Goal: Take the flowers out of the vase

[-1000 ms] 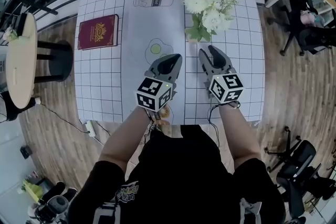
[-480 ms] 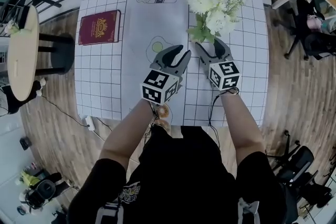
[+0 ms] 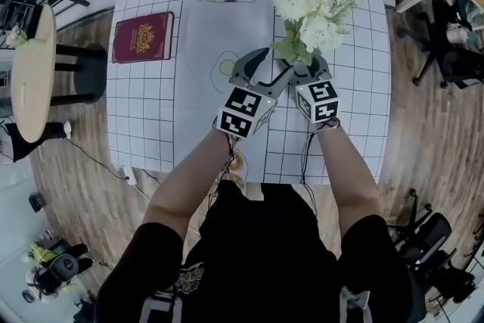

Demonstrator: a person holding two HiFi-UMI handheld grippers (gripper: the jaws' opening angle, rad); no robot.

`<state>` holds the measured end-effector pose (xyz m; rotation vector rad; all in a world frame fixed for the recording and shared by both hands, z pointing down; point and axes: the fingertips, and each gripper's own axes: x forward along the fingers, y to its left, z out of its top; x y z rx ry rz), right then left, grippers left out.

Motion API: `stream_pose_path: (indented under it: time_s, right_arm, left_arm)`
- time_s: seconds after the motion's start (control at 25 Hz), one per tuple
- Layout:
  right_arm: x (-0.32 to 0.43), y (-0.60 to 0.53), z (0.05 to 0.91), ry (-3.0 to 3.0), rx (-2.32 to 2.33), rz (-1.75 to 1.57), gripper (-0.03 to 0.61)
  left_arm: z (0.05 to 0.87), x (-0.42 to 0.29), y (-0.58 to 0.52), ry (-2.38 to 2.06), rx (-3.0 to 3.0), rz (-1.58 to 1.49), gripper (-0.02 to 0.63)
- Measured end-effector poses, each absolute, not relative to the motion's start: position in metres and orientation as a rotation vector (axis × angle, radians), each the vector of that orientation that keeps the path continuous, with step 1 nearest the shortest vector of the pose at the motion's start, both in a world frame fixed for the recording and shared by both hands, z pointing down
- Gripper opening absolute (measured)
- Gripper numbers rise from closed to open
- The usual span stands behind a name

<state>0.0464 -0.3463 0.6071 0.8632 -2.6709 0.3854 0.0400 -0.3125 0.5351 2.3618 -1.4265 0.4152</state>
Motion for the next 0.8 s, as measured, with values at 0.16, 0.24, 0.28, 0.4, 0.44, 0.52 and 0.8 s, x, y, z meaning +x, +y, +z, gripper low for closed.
stream_pose_path:
  time_s: [0.16, 0.24, 0.28, 0.4, 0.44, 0.52, 0.8]
  right_arm:
    - [0.047, -0.348, 0.609, -2.684, 0.880, 0.388, 0.259]
    - [0.047, -0.348, 0.609, -2.689, 0.882, 0.381, 0.258]
    - [0.047, -0.347, 0.609, -2.690, 0.882, 0.373, 0.258]
    - [0.047, -0.346, 0.609, -2.687, 0.883, 0.349, 0.256]
    - [0.047, -0.346, 0.609, -2.688, 0.886, 0.346, 0.256]
    - [0.047, -0.346, 0.608, -2.692, 0.893, 0.343, 0.256]
    - [0.047, -0.346, 0.608, -2.691, 0.898, 0.338, 0.255]
  left_arm:
    - [0.535, 0.048, -0.324, -1.407, 2.390, 0.414, 0.259]
    - [0.534, 0.051, -0.330, -1.396, 2.409, 0.418, 0.259]
    - [0.533, 0.052, -0.332, -1.390, 2.419, 0.422, 0.259]
    - [0.531, 0.055, -0.338, -1.370, 2.449, 0.439, 0.259]
    - [0.530, 0.056, -0.341, -1.363, 2.458, 0.444, 0.259]
    - [0.528, 0.058, -0.346, -1.350, 2.476, 0.461, 0.259]
    - [0.534, 0.070, -0.363, -1.293, 2.515, 0.537, 0.259]
